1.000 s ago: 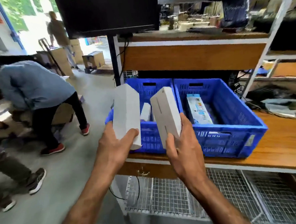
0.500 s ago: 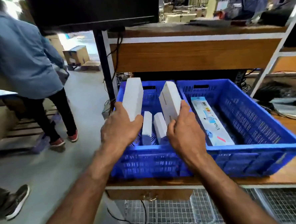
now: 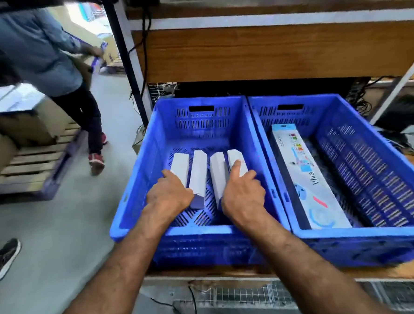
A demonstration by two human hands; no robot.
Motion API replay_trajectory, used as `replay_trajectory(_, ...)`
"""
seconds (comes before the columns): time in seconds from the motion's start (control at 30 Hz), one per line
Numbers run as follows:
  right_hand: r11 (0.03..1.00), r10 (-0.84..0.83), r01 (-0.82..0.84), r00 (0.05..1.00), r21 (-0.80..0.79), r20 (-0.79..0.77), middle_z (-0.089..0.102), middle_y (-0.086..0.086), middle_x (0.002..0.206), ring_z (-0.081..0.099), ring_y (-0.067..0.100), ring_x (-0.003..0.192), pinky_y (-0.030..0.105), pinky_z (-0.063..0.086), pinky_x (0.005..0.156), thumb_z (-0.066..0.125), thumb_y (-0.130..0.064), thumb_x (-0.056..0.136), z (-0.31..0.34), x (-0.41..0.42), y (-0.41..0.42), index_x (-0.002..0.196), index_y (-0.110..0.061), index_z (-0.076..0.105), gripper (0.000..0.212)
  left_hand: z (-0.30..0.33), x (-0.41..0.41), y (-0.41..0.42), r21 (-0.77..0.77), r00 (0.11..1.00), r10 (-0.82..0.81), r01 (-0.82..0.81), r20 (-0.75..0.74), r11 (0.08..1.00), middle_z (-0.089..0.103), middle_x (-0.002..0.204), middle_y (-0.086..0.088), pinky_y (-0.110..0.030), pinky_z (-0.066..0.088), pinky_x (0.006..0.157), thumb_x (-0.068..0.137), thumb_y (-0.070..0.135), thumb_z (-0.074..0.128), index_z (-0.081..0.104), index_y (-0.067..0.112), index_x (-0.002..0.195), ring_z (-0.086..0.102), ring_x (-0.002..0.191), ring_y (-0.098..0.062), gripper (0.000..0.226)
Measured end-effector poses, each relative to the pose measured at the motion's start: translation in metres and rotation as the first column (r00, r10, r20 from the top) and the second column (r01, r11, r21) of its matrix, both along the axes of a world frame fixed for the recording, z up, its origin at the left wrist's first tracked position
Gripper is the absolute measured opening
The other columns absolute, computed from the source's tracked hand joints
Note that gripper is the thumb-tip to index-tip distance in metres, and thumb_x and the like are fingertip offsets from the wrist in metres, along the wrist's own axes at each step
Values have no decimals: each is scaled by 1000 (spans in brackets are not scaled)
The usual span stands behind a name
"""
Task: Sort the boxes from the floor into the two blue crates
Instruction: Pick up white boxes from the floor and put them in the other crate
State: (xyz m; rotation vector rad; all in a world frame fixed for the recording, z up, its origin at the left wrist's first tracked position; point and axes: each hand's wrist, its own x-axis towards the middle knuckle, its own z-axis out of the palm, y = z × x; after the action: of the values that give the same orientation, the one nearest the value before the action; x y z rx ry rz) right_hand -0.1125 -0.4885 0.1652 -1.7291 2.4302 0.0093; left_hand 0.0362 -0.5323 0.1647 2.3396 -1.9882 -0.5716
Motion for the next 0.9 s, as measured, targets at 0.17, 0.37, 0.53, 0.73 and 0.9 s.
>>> replay_trajectory(0.17,984,16,-22,999,176,34,26,23,154,45,35,133,41,49,99,50,-31,104,-11,-2,-15,160,-6,10,74,-18,-2,-15,117,999,5,-1,-33,993,42,151,-29,-48,42,104,97,33,60,11,-10,151,48,135,-46,84)
replay_trajectory(0.37,993,121,-121,993,-4,4,43,15,137,47,32,126,41,51,88,50,-27,100,1,1,-12,140,-10,39,44,-15,-1,-16,84,998,-61,60,9,995,48,143,-28,-49,45,101,96,53,60,26,-1,145,52,130,-45,81)
replay_trajectory(0.53,917,282,-249,957,-313,66,46,11,137,48,31,124,42,48,91,46,-40,101,23,1,3,149,-14,35,56,19,-10,18,-326,990,-112,134,83,936,53,132,-14,-47,48,92,97,56,53,46,12,136,56,121,-37,59)
replay_trajectory(0.73,772,456,-298,875,-562,162,35,19,160,32,31,148,45,31,121,49,-33,103,39,5,27,155,-8,37,59,53,-1,62,-608,976,-218,184,18,772,46,152,-7,-47,41,110,100,41,52,46,16,148,45,138,-28,55)
replay_trajectory(0.9,680,602,-366,773,-635,199,31,18,162,33,36,147,49,28,122,47,-32,103,41,23,40,154,-5,39,59,59,25,102,-682,996,-73,91,56,725,45,155,-6,-50,32,117,100,38,52,50,14,147,43,142,-28,53)
